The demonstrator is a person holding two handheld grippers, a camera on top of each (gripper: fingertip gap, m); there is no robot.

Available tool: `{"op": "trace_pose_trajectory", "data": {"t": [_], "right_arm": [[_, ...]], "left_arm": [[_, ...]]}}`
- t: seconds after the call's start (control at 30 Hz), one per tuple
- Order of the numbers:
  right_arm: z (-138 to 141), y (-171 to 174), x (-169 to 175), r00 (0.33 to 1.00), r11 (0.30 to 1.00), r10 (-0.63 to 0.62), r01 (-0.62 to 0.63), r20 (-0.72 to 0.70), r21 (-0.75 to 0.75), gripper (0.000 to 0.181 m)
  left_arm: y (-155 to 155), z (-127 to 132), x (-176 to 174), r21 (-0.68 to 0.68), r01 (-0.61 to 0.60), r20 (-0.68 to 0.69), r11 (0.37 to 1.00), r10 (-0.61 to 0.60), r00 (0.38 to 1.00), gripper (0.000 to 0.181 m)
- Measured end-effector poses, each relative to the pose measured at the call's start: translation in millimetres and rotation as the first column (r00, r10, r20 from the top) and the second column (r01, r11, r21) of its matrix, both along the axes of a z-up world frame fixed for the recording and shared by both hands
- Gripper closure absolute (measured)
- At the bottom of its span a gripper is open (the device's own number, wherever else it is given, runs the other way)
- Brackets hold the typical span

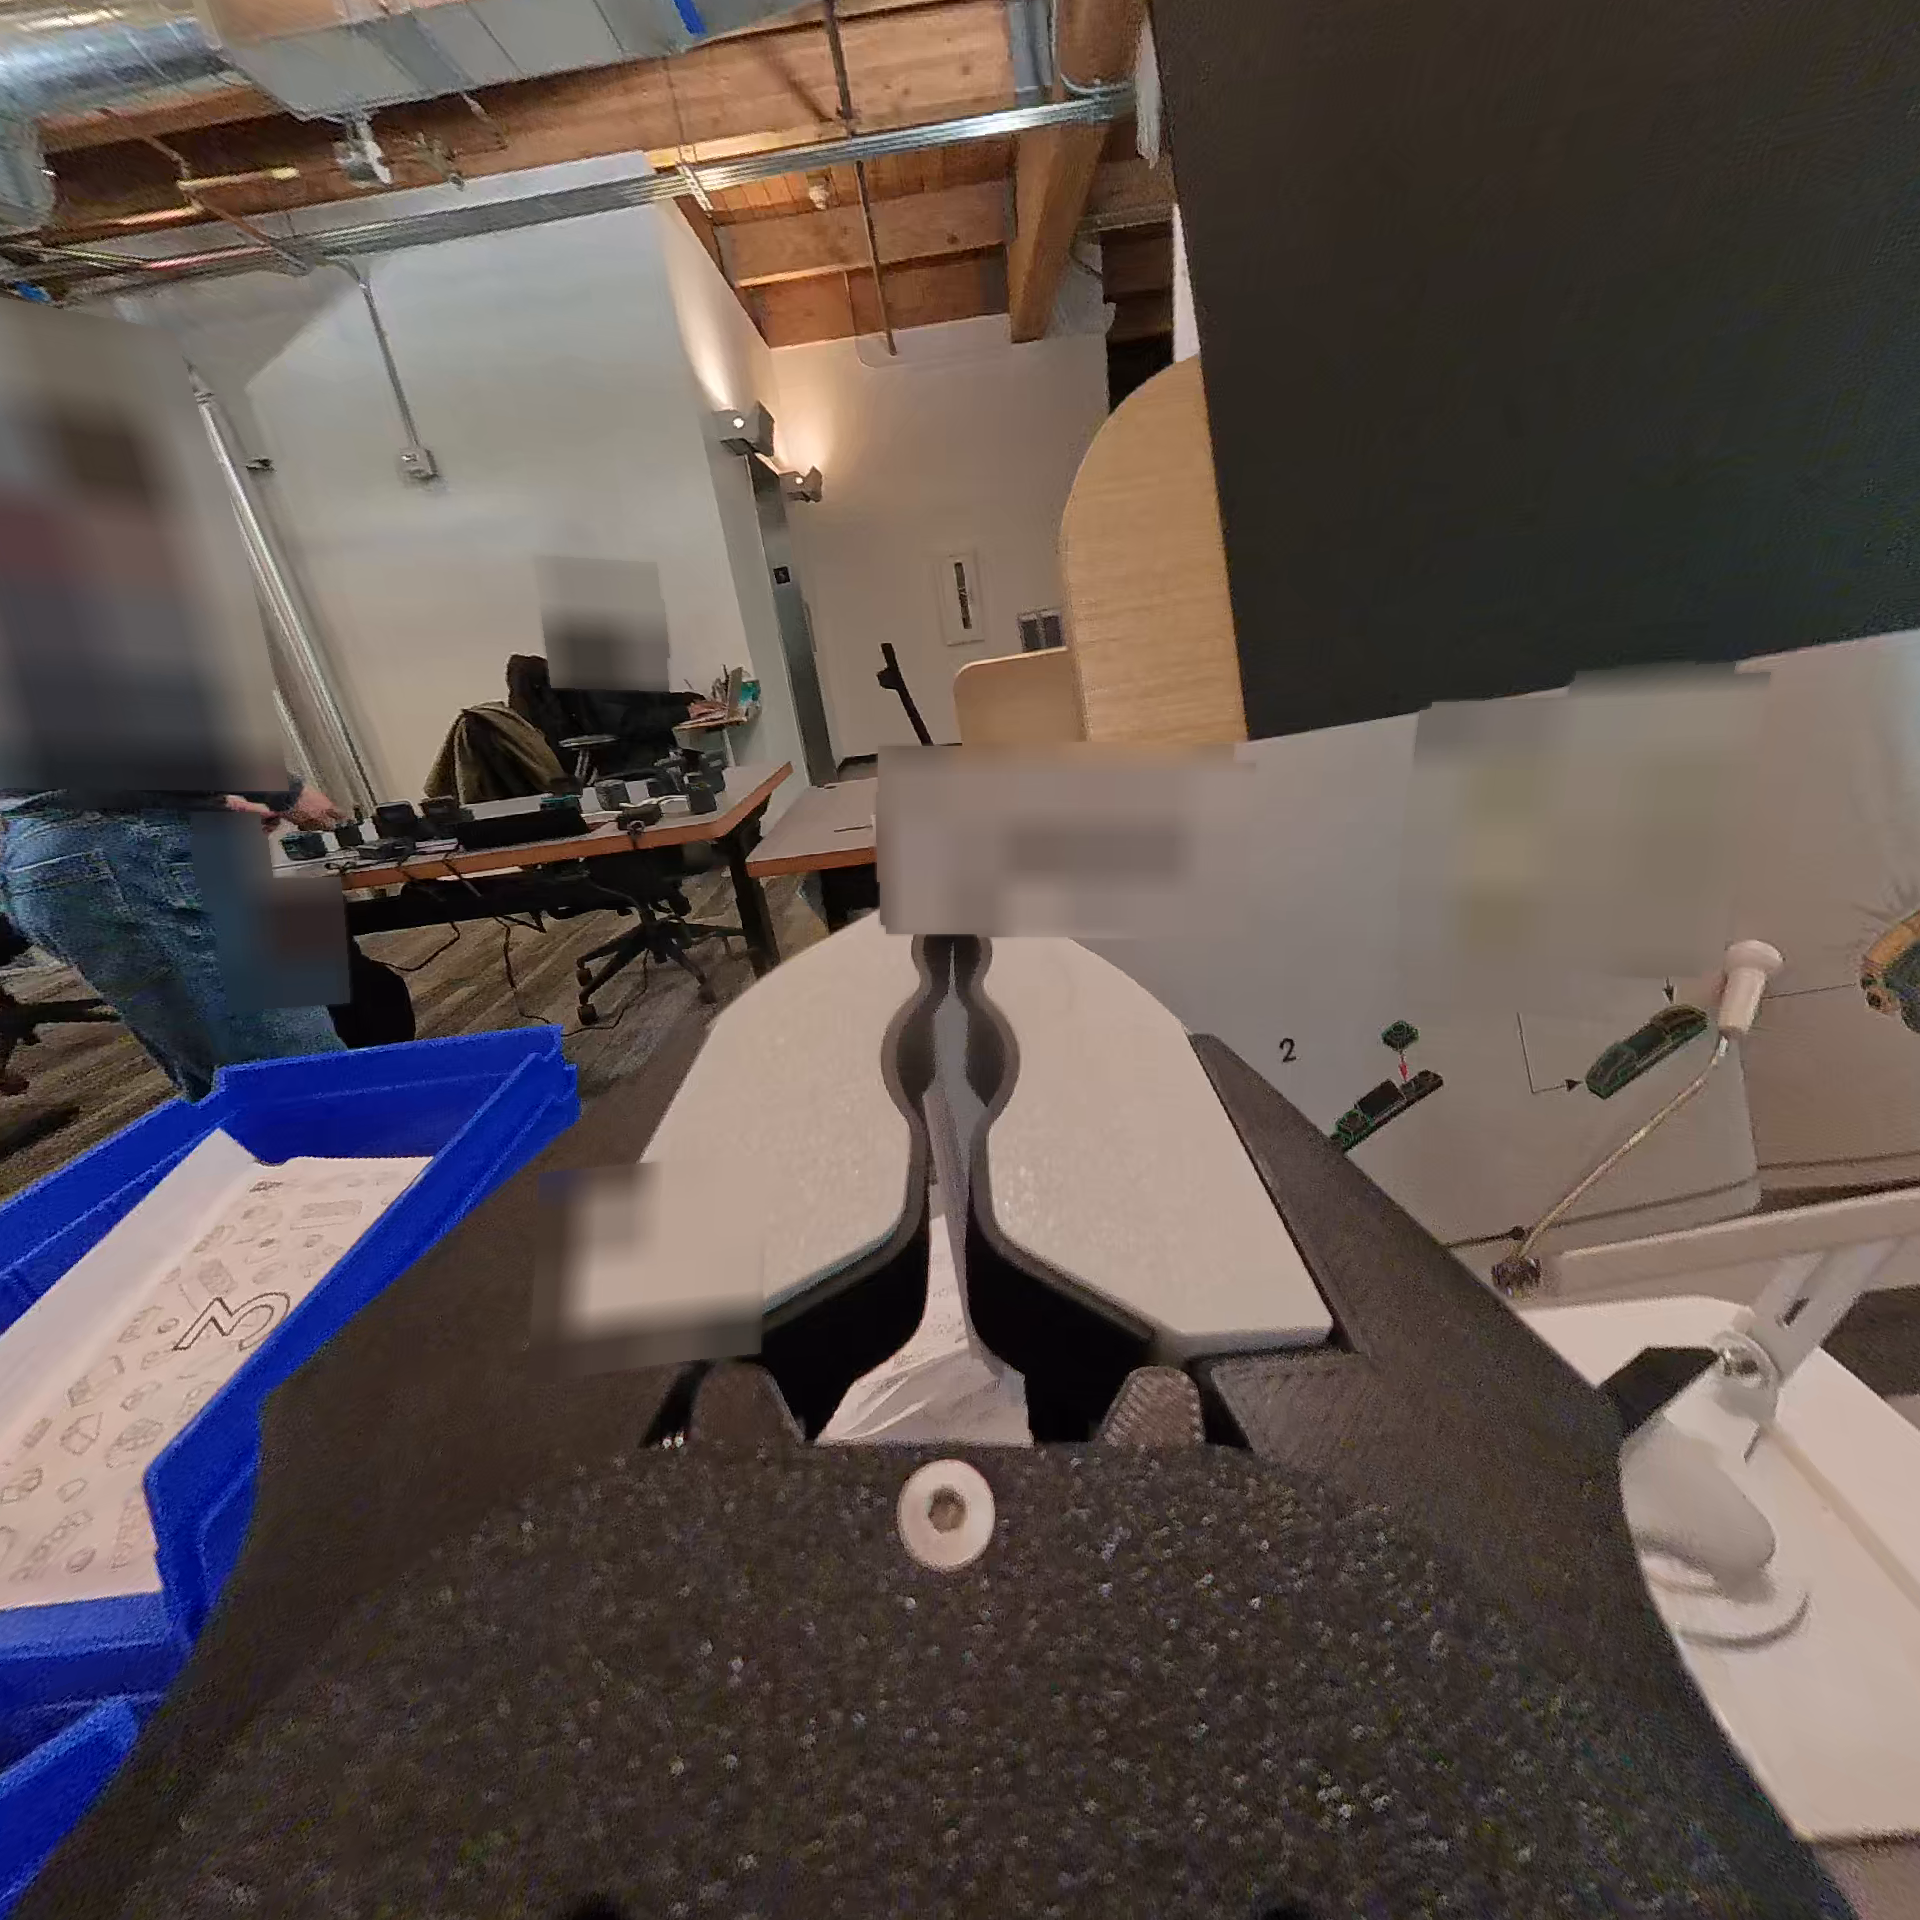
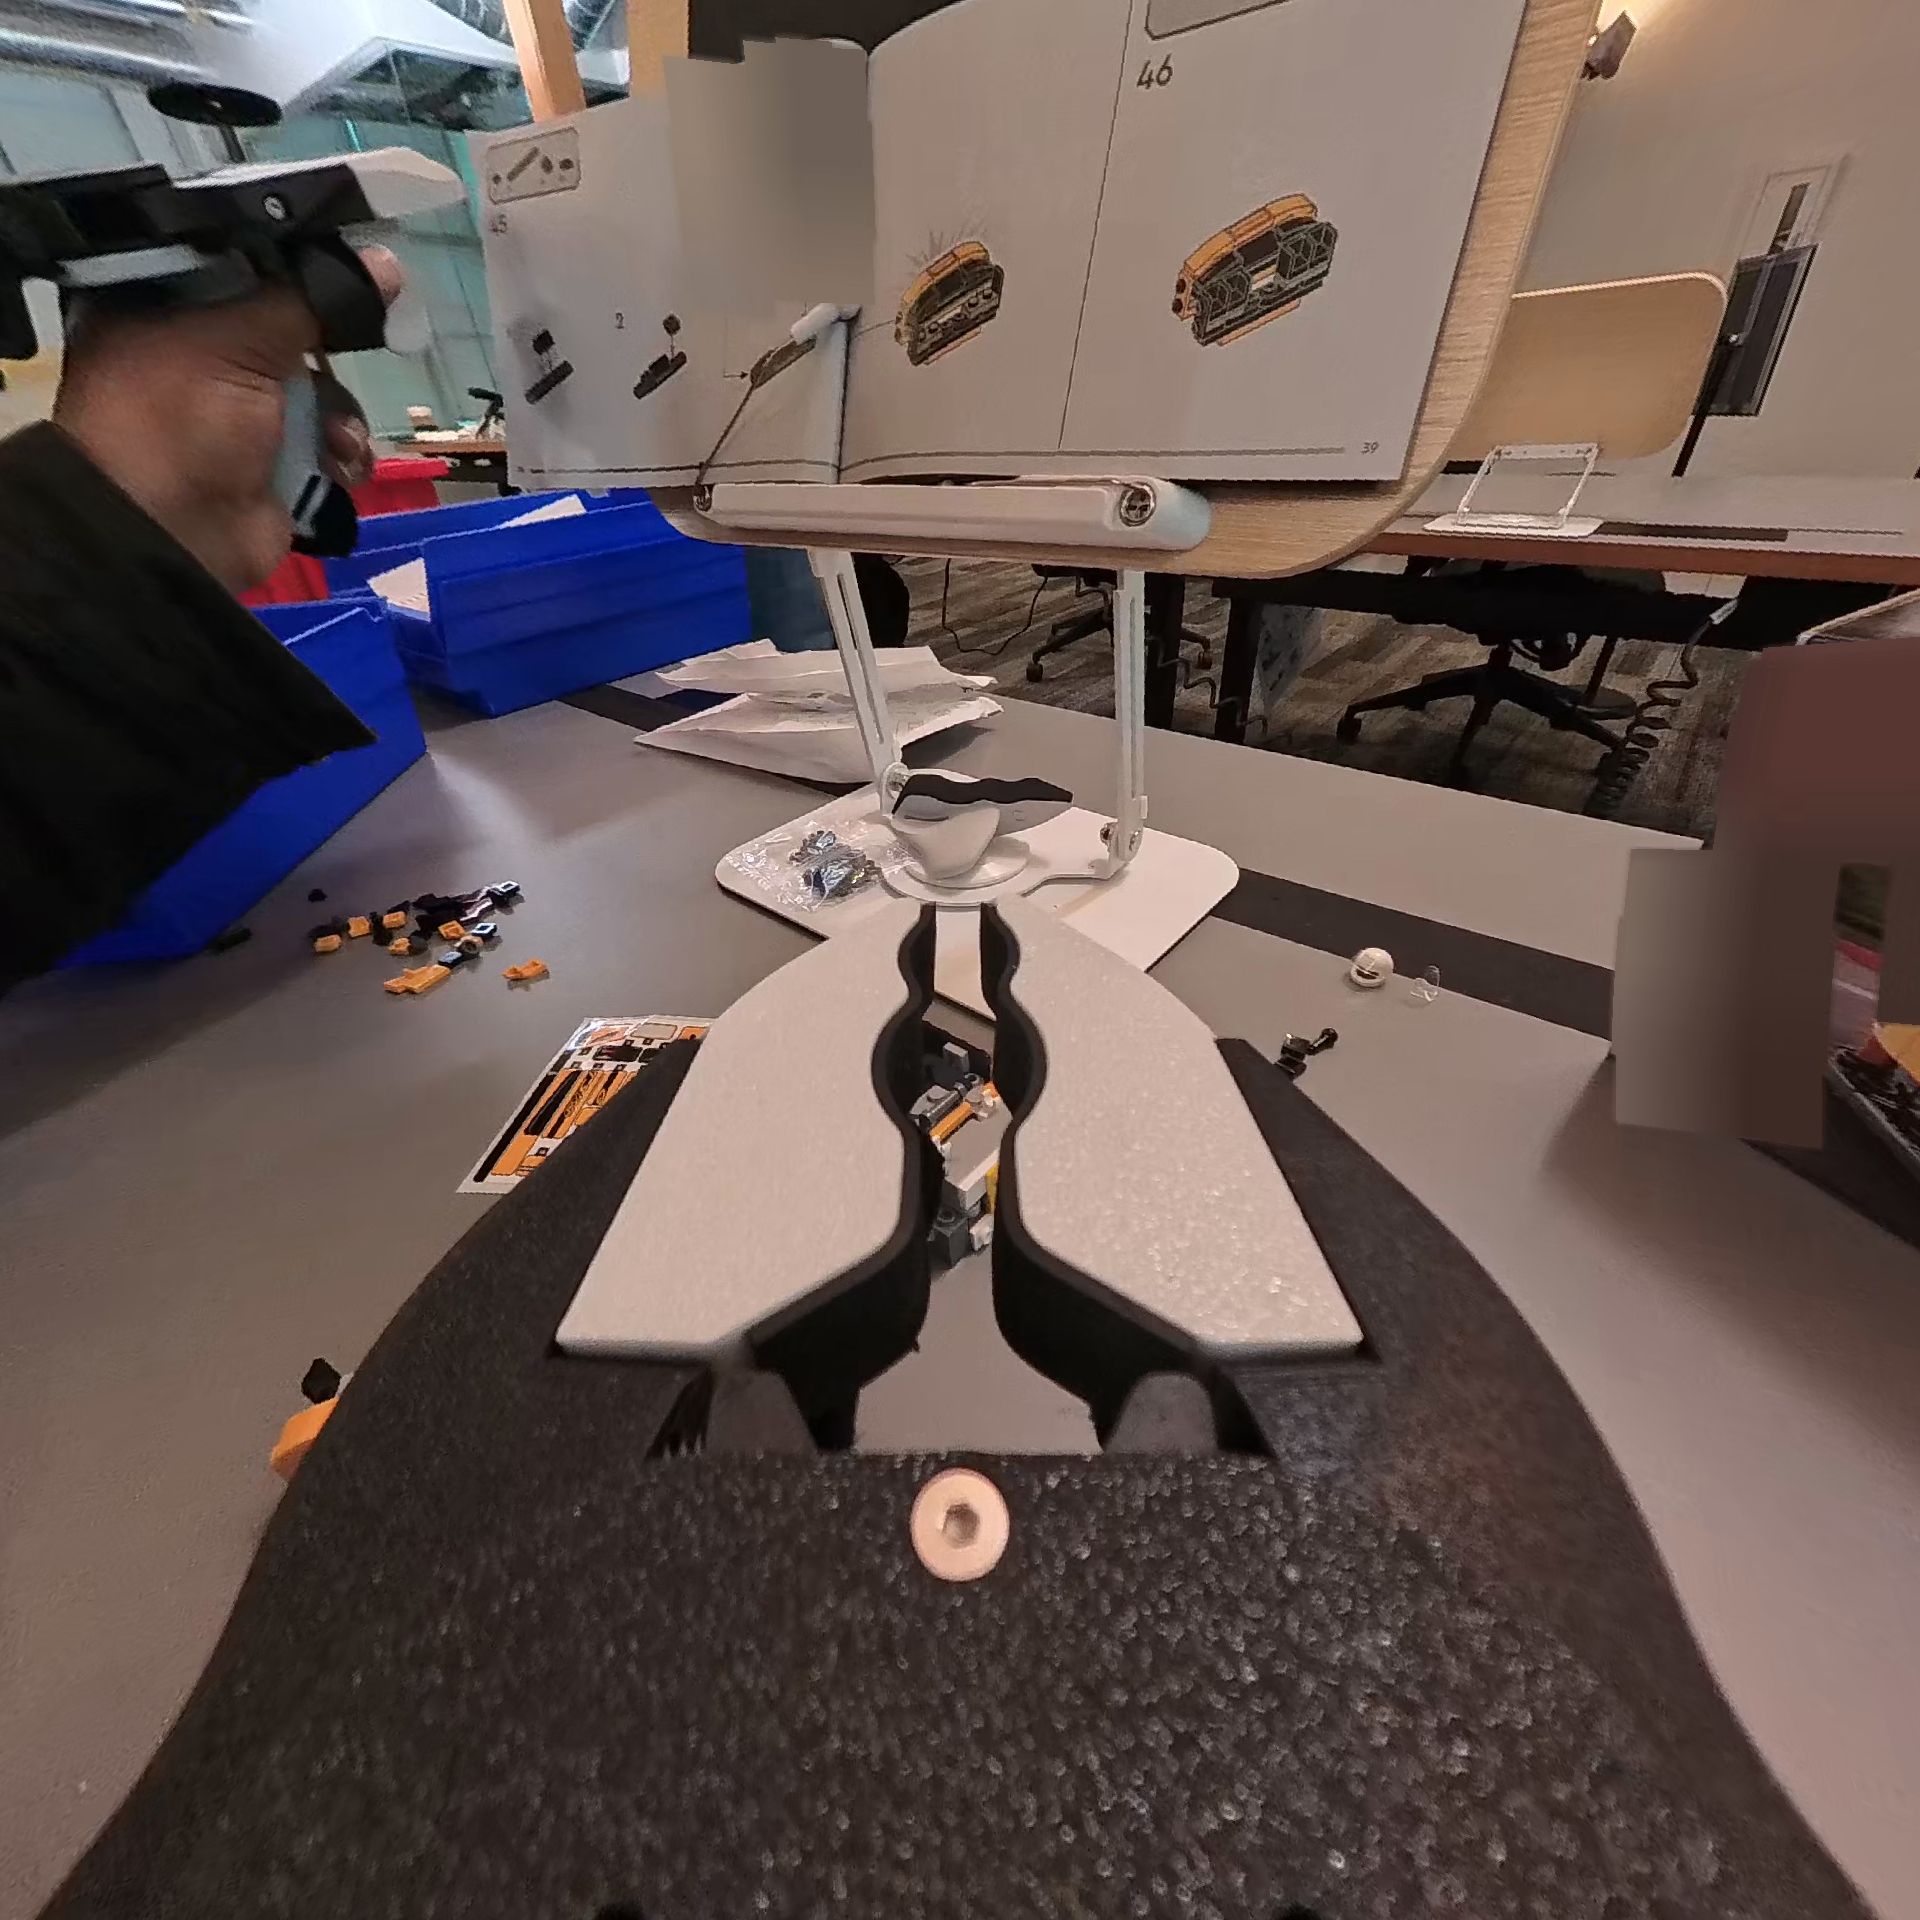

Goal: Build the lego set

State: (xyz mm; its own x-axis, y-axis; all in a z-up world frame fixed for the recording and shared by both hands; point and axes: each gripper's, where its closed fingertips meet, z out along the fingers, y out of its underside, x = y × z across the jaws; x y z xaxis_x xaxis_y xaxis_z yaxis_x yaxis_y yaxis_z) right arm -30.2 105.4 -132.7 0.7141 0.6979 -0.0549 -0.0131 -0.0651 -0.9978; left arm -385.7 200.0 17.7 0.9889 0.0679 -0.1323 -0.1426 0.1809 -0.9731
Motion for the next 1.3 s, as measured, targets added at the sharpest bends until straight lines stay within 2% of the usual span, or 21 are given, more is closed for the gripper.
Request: {"op": "trace_pose_trajectory", "data": {"t": [0.07, 0.17, 0.23, 0.3, 0.4, 0.47, 0.53, 0.6, 0.7, 0.87, 0.97, 1.07, 1.2, 1.3], "right_arm": [[1.3, -0.5, 0.0, 1.0, 1.0, 0.001, -0.001, 0.001, 0.005, 0.174], [5.7, -2.0, 2.3, 1.0, 1.0, -0.002, 0.002, 0.008, 0.026, 0.174], [7.1, -3.0, 4.0, 1.0, 1.0, 0.004, -0.004, 0.008, 0.027, 0.174], [8.2, -5.3, 6.3, 1.0, 1.0, 0.015, -0.015, 0.007, 0.022, 0.174], [12.8, -9.0, 15.5, 1.0, 0.999, 0.004, -0.005, 0.021, 0.047, 0.174], [20.4, -12.7, 23.9, 1.0, 0.997, -0.009, 0.007, 0.024, 0.072, 0.174], [26.3, -15.9, 33.6, 0.999, 0.995, -0.03, 0.028, 0.019, 0.094, 0.174], [26.6, -17.8, 41.6, 0.999, 0.994, -0.048, 0.046, 0.017, 0.095, 0.174], [21.0, -20.3, 48.7, 0.998, 0.995, -0.061, 0.06, 0.015, 0.076, 0.174], [18.4, -24.8, 54.1, 0.997, 0.995, -0.072, 0.071, 0.013, 0.073, 0.174], [16.1, -25.3, 53.0, 0.998, 0.996, -0.067, 0.066, 0.014, 0.067, 0.174], [13.4, -26.1, 50.5, 0.998, 0.996, -0.06, 0.058, 0.025, 0.067, 0.174], [9.6, -26.0, 48.4, 0.998, 0.997, -0.053, 0.05, 0.038, 0.063, 0.174], [6.2, -25.1, 47.6, 0.998, 0.998, -0.047, 0.046, 0.038, 0.051, 0.174]], "left_arm": [[-4.3, -0.7, 3.7, -0.057, 0.053, -0.04, 0.997, -0.055, 0.998, 0.181], [-17.5, -14.0, 18.9, -0.268, 0.183, -0.104, 0.946, -0.217, 0.971, 0.181], [-32.7, -36.8, 37.7, -0.459, 0.288, -0.079, 0.841, -0.362, 0.929, 0.181], [-55.4, -69.0, 55.9, -0.639, 0.327, -0.077, 0.696, -0.48, 0.874, 0.181], [-89.6, -125.5, 54.9, -0.838, 0.169, -0.197, 0.52, -0.575, 0.794, 0.181], [-114.5, -168.8, 44.8, -0.927, 0.072, -0.205, 0.368, -0.659, 0.723, 0.181], [-131.8, -203.9, 25.1, -0.97, -0.027, -0.193, 0.242, -0.696, 0.691, 0.177], [-147.8, -226.2, 12.4, -0.988, -0.075, -0.151, 0.135, -0.735, 0.661, 0.172], [-161.4, -239.6, 6.1, -0.997, -0.076, -0.072, 0.03, -0.762, 0.643, 0.167], [-170.6, -249.2, -0.5, -0.994, -0.083, 0.007, -0.067, -0.817, 0.577, 0.165], [-169.3, -256.1, 6.8, -0.994, -0.063, 0.037, -0.084, -0.842, 0.539, 0.165], [-164.4, -263.3, 14.8, -0.995, -0.043, 0.053, -0.089, -0.847, 0.529, 0.166], [-168.0, -266.7, 22.2, -0.992, -0.032, 0.093, -0.123, -0.875, 0.475, 0.177], [-169.1, -267.9, 30.3, -0.991, -0.007, 0.117, -0.133, -0.892, 0.436, 0.175]]}}
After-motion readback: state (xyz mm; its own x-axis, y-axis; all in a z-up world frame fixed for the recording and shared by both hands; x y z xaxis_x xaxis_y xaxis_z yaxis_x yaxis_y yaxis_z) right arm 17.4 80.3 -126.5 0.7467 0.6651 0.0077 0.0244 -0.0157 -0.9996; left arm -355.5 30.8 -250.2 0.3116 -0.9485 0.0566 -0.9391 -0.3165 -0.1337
